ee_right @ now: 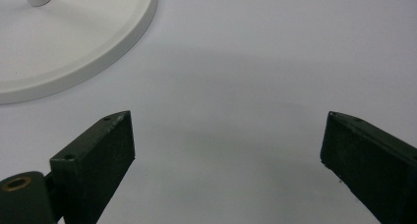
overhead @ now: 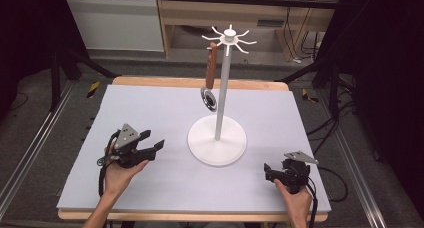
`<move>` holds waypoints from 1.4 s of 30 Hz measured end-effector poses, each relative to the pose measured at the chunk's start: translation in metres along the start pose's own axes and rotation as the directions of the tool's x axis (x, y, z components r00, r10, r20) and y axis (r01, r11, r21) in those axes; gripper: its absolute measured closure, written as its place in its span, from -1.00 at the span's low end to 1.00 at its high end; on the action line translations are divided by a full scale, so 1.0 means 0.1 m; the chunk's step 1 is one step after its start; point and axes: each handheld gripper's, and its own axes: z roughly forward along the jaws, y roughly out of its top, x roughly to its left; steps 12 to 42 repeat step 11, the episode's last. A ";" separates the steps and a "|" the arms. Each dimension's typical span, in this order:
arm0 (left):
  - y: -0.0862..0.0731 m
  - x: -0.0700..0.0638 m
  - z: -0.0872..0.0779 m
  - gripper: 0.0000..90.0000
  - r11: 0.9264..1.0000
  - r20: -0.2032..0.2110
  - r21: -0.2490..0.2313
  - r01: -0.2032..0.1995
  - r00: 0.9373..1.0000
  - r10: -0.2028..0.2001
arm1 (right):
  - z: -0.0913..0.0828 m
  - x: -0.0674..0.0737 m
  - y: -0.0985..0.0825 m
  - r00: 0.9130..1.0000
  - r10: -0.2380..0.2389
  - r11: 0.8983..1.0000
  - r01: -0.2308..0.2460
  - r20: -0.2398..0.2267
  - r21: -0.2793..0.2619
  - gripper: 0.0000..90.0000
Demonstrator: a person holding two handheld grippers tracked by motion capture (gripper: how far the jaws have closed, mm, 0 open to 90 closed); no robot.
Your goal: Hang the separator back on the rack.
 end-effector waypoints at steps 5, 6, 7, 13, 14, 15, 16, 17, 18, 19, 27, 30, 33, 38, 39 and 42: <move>-0.26 0.13 -0.02 -0.23 0.998 -0.016 0.041 0.039 0.999 -0.039 | 0.01 -0.01 -0.01 1.000 -0.002 1.000 0.002 0.003 0.003 -0.87; -0.30 0.15 -0.02 -0.24 0.998 -0.019 0.042 0.047 0.999 -0.046 | 0.02 -0.01 -0.01 1.000 -0.004 1.000 0.004 0.003 0.003 -0.88; -0.34 0.18 -0.03 -0.25 0.997 -0.022 0.043 0.058 0.998 -0.057 | 0.02 -0.01 -0.01 1.000 -0.003 1.000 0.003 0.004 0.003 -0.89; -0.43 0.25 -0.04 -0.28 0.996 -0.041 0.062 0.067 0.997 -0.065 | 0.03 -0.01 -0.02 1.000 -0.007 1.000 0.007 0.013 0.010 -0.90; -0.43 0.25 -0.04 -0.28 0.996 -0.041 0.062 0.067 0.997 -0.065 | 0.03 -0.01 -0.02 1.000 -0.007 1.000 0.007 0.013 0.010 -0.90; -0.43 0.25 -0.04 -0.28 0.996 -0.041 0.062 0.067 0.997 -0.065 | 0.03 -0.01 -0.02 1.000 -0.007 1.000 0.007 0.013 0.010 -0.90; -0.43 0.25 -0.04 -0.28 0.996 -0.041 0.062 0.067 0.997 -0.065 | 0.03 -0.01 -0.02 1.000 -0.007 1.000 0.007 0.013 0.010 -0.90; -0.43 0.25 -0.04 -0.28 0.996 -0.041 0.062 0.067 0.997 -0.065 | 0.03 -0.01 -0.02 1.000 -0.007 1.000 0.007 0.013 0.010 -0.90; -0.43 0.25 -0.04 -0.28 0.996 -0.041 0.062 0.067 0.997 -0.065 | 0.03 -0.01 -0.02 1.000 -0.007 1.000 0.007 0.013 0.010 -0.90; -0.43 0.25 -0.04 -0.28 0.996 -0.041 0.062 0.067 0.997 -0.065 | 0.03 -0.01 -0.02 1.000 -0.007 1.000 0.007 0.013 0.010 -0.90; -0.43 0.25 -0.04 -0.28 0.996 -0.041 0.062 0.067 0.997 -0.065 | 0.03 -0.01 -0.02 1.000 -0.007 1.000 0.007 0.013 0.010 -0.90; -0.43 0.25 -0.04 -0.28 0.996 -0.041 0.062 0.067 0.997 -0.065 | 0.03 -0.01 -0.02 1.000 -0.007 1.000 0.007 0.013 0.010 -0.90; -0.43 0.25 -0.04 -0.28 0.996 -0.041 0.062 0.067 0.997 -0.065 | 0.03 -0.01 -0.02 1.000 -0.007 1.000 0.007 0.013 0.010 -0.90; -0.43 0.25 -0.04 -0.28 0.996 -0.041 0.062 0.067 0.997 -0.065 | 0.03 -0.01 -0.02 1.000 -0.007 1.000 0.007 0.013 0.010 -0.90; -0.43 0.25 -0.04 -0.28 0.996 -0.041 0.062 0.067 0.997 -0.065 | 0.03 -0.01 -0.02 1.000 -0.007 1.000 0.007 0.013 0.010 -0.90; -0.43 0.25 -0.04 -0.28 0.996 -0.041 0.062 0.067 0.997 -0.065 | 0.03 -0.01 -0.02 1.000 -0.007 1.000 0.007 0.013 0.010 -0.90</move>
